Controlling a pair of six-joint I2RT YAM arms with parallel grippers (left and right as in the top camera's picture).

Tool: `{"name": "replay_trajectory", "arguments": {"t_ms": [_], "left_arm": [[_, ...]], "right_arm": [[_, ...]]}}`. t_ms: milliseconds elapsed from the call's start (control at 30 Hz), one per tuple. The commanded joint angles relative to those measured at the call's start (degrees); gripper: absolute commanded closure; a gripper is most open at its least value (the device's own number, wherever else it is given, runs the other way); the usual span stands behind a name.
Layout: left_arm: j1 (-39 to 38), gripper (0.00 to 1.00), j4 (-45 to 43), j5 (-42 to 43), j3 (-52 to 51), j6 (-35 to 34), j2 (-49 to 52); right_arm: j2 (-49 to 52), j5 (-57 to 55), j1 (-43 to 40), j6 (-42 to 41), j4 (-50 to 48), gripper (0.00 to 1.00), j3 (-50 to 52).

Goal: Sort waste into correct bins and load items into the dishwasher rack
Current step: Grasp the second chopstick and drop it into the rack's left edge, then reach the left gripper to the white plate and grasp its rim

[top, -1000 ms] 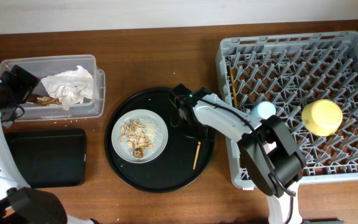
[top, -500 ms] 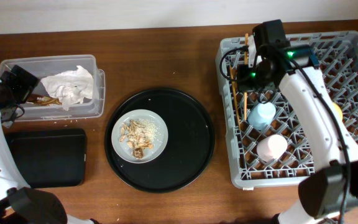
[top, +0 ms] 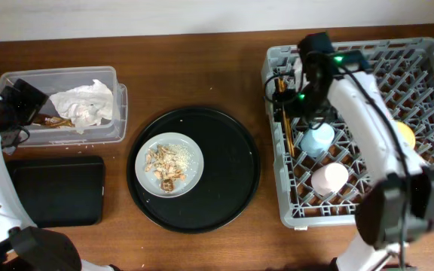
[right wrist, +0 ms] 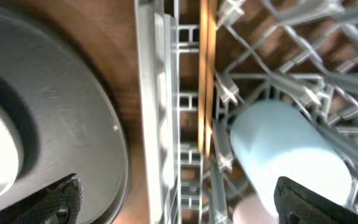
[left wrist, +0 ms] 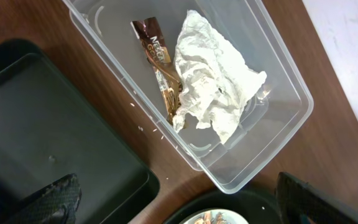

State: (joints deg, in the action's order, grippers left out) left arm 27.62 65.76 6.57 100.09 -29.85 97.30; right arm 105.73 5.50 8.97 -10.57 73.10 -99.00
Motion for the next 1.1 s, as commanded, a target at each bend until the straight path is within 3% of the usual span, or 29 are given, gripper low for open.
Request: {"name": "replay_trajectory", "arguments": {"t_ms": [0,133,300,400,633,733,800,867,933,967,1067], "left_arm": [[0.31,0.01,-0.09,-0.42,0.35,-0.31,-0.15],[0.31,0.01,-0.09,-0.42,0.35,-0.31,-0.15],[0.31,0.01,-0.09,-0.42,0.35,-0.31,-0.15],[0.31,0.01,-0.09,-0.42,0.35,-0.31,-0.15],[0.31,0.01,-0.09,-0.15,0.35,-0.42,-0.15],[0.28,0.01,3.28,17.05,0.35,-0.68,-0.15],[-1.51,0.01,6.38,26.45,0.35,9.7,-0.13],[-8.83,0.01,13.73,27.8,0.04,17.9,-0.13],[-18.86,0.01,15.06,21.16,-1.16,18.82,-0.13],[-26.45,0.01,13.53,16.96,-2.97,18.43,-0.13],[-41.97,0.09,6.73,-1.36,-8.61,6.97,-0.11]], "right_arm": [[-12.09,-0.13,-3.32,-2.4,2.84,0.01,-2.19],[-22.86,-3.85,-19.15,-2.38,10.43,0.01,-2.16],[-21.38,-4.94,-42.66,-1.88,13.27,0.01,-2.16],[-20.48,-5.09,-46.34,-1.92,13.27,0.01,-2.16],[-20.39,-5.09,-46.56,-1.95,13.27,0.01,-2.16],[-20.39,-5.09,-46.56,-1.92,13.27,0.01,-2.16],[-20.39,-5.09,-46.56,-1.92,13.27,0.01,-2.16],[-20.39,-5.09,-46.56,-1.92,13.27,0.01,-2.16],[-20.39,-5.09,-46.56,-1.92,13.27,0.01,-2.16],[-20.39,-5.09,-46.56,-1.95,13.27,0.01,-2.16],[-20.39,-5.09,-46.56,-1.92,13.27,0.01,-2.16]]}}
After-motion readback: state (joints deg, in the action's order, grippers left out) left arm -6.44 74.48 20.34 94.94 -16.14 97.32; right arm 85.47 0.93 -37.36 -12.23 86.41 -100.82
